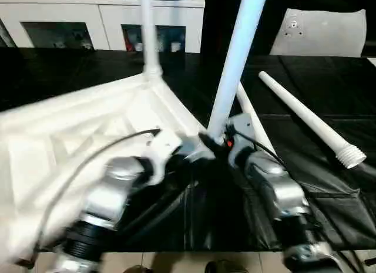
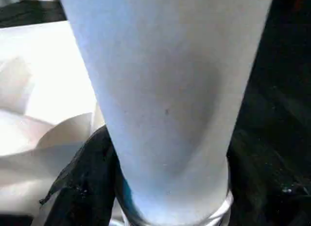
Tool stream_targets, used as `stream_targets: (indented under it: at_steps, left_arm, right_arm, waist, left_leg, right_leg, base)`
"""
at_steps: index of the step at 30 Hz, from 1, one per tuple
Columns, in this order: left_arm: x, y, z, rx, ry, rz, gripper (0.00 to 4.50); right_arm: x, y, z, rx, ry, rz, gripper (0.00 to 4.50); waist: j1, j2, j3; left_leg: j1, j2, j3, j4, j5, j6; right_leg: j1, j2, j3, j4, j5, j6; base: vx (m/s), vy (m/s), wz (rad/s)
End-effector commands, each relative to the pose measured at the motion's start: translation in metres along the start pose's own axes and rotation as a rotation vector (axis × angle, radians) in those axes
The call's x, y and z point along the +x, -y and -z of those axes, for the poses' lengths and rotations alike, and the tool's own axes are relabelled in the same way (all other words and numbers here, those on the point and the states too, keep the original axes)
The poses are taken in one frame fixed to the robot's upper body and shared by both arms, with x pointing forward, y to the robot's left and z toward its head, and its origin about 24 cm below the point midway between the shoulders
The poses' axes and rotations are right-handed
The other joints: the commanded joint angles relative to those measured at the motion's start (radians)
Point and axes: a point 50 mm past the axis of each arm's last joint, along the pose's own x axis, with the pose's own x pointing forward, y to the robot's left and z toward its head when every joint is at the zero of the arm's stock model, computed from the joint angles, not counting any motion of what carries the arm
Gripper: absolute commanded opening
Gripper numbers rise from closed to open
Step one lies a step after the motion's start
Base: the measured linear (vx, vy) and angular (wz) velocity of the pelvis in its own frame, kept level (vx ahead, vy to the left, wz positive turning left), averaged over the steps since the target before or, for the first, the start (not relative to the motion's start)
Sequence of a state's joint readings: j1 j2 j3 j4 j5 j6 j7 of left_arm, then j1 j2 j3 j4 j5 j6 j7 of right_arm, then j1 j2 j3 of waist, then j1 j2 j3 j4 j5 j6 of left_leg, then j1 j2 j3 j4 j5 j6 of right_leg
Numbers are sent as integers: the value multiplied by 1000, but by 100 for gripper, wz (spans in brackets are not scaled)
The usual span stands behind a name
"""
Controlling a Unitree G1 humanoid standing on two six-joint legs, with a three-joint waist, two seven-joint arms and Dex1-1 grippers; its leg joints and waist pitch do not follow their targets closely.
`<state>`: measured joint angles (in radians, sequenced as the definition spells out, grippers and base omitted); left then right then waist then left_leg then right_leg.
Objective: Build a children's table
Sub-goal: Rotate leg to tighten
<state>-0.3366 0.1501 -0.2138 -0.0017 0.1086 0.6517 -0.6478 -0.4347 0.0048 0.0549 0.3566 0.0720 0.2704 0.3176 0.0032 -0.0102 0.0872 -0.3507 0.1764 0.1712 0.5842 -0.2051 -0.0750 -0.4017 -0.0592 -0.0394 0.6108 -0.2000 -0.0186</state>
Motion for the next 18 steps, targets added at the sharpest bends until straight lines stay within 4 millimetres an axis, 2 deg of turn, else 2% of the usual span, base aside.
stream_targets:
  at_steps: [1, 3, 4, 5, 7, 8, 9, 10, 11, 12, 13, 16, 18]
  left_arm:
    - [9, 12, -19, -8, 101, -31, 0]
    - [9, 9, -17, 1, 80, -45, 0]
    - [8, 7, -17, 2, 73, -53, 0]
    - [7, 3, -15, 5, 61, -65, 0]
    - [5, -2, -14, 14, 52, -68, 0]
    - [4, -3, -13, 17, 51, -68, 0]
    - [2, -6, -13, 26, 49, -63, 0]
    - [-1, -10, -11, 46, 49, -46, 0]
    - [-7, -17, -9, 92, 63, 13, 0]
    - [-7, -18, -9, 94, 61, 16, 0]
    - [-9, -21, -7, 102, 55, 30, 0]
    - [-19, -32, -2, 158, 42, 101, 0]
    - [-25, -38, 2, 197, 31, 167, 0]
  right_arm:
    - [9, -57, 24, 74, -106, -208, 272]
    - [9, -57, 21, 102, -82, -196, 272]
    - [9, -56, 20, 113, -72, -192, 328]
    - [9, -55, 18, 124, -58, -177, 342]
    - [8, -51, 17, 131, -47, -166, 342]
    - [8, -51, 17, 132, -44, -164, 363]
    - [7, -48, 16, 131, -36, -160, 363]
    - [5, -43, 13, 125, -16, -160, 387]
    - [0, -34, 8, 106, 19, -175, 391]
    - [-1, -33, 8, 104, 23, -179, 394]
    - [-3, -30, 5, 95, 39, -191, 401]
    - [-14, -13, -2, 36, 71, -241, 437]
    - [-23, 1, -7, -24, 78, -275, 444]
  waist:
    - [4, -13, -45]
    - [2, -12, -48]
    - [3, -12, -48]
    - [3, -12, -48]
    - [2, -10, -47]
    - [1, -11, -49]
    - [1, -11, -48]
    - [1, -11, -50]
    - [1, -11, -51]
    - [2, -9, -50]
    - [1, -11, -51]
    - [4, -11, -52]
    - [8, -10, -56]
  left_leg:
    - [-9, 41, -15, -71, -163, 58]
    - [-10, 41, -14, -71, -154, 63]
    - [-10, 40, -13, -71, -148, 66]
    - [-10, 40, -13, -71, -147, 67]
    - [-11, 40, -14, -73, -158, 68]
    - [-12, 39, -13, -72, -157, 67]
    - [-11, 40, -14, -73, -158, 66]
    - [-11, 39, -13, -73, -156, 66]
    - [-12, 38, -14, -73, -155, 68]
    - [-13, 37, -16, -74, -151, 68]
    - [-10, 40, -14, -72, -148, 75]
    - [-10, 40, -13, -72, -123, 82]
    - [-9, 41, -11, -68, -94, 93]
  right_leg:
    - [37, -71, 48, -93, -342, -145]
    - [40, -70, 48, -89, -297, -154]
    - [40, -70, 48, -89, -280, -159]
    - [40, -69, 48, -89, -275, -162]
    - [41, -71, 47, -90, -287, -161]
    - [42, -71, 48, -90, -289, -159]
    - [41, -71, 48, -91, -294, -158]
    - [41, -71, 48, -91, -290, -158]
    - [42, -70, 48, -90, -286, -155]
    - [43, -71, 48, -89, -279, -153]
    - [41, -70, 49, -89, -254, -160]
    - [44, -71, 48, -85, -229, -174]
    - [46, -70, 49, -76, -161, -193]
  base:
    - [0, 0, 0]
    - [0, 0, 0]
    - [0, 0, 0]
    - [0, 0, 0]
    - [0, 0, 0]
    - [0, 0, 0]
    - [0, 0, 0]
    - [0, 0, 0]
    - [0, 0, 0]
    - [0, 0, 0]
    - [0, 0, 0]
    - [0, 0, 0]
    - [0, 0, 0]
